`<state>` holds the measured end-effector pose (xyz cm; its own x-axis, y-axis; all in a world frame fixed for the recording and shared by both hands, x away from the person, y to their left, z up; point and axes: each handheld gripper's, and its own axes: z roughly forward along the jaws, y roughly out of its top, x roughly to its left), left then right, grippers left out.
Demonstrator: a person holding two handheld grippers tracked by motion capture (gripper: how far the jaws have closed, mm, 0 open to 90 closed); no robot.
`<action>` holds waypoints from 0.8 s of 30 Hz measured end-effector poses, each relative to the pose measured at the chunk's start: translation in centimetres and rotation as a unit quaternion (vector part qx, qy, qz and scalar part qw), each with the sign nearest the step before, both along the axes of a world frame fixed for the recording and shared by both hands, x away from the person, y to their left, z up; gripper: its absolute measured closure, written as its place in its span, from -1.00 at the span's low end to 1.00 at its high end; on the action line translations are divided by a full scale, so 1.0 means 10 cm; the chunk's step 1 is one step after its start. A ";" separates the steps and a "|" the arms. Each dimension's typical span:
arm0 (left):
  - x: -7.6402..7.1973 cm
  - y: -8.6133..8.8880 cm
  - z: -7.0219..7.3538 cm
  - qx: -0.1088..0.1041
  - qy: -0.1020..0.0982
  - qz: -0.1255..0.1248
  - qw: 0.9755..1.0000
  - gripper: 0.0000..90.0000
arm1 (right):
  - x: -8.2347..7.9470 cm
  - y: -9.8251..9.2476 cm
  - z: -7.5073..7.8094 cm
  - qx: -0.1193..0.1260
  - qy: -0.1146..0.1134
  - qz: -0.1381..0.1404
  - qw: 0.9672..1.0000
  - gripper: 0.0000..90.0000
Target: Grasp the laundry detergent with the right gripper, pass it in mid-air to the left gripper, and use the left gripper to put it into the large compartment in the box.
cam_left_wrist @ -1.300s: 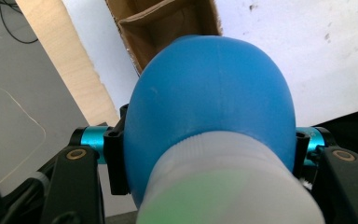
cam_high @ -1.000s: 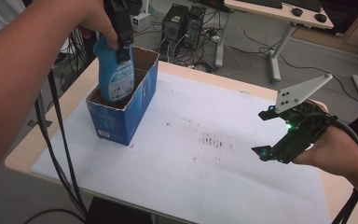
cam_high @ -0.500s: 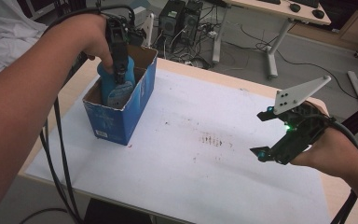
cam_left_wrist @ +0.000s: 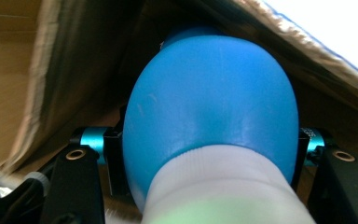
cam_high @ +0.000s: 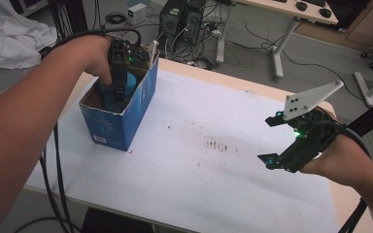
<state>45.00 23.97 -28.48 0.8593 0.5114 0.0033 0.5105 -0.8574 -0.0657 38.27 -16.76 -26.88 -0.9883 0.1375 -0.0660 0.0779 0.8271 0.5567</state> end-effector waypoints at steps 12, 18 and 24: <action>0.03 0.02 -0.07 -0.012 0.010 0.012 1.000 -0.17 | 0.00 0.00 -0.06 0.001 0.004 -0.002 1.000 -0.98; 0.02 0.05 0.00 -0.017 0.013 0.024 0.999 -0.31 | 0.00 0.01 -0.06 -0.001 0.003 -0.002 1.000 -0.98; 0.01 0.07 0.11 -0.023 0.005 0.031 0.999 -0.44 | 0.00 0.01 -0.07 -0.001 0.003 -0.001 1.000 -0.98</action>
<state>45.11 24.63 -27.43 0.8262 0.5626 -0.0300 0.5618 -0.8266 -0.0331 38.32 -16.66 -27.53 -0.9886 0.1385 -0.0595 0.0827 0.8283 0.5542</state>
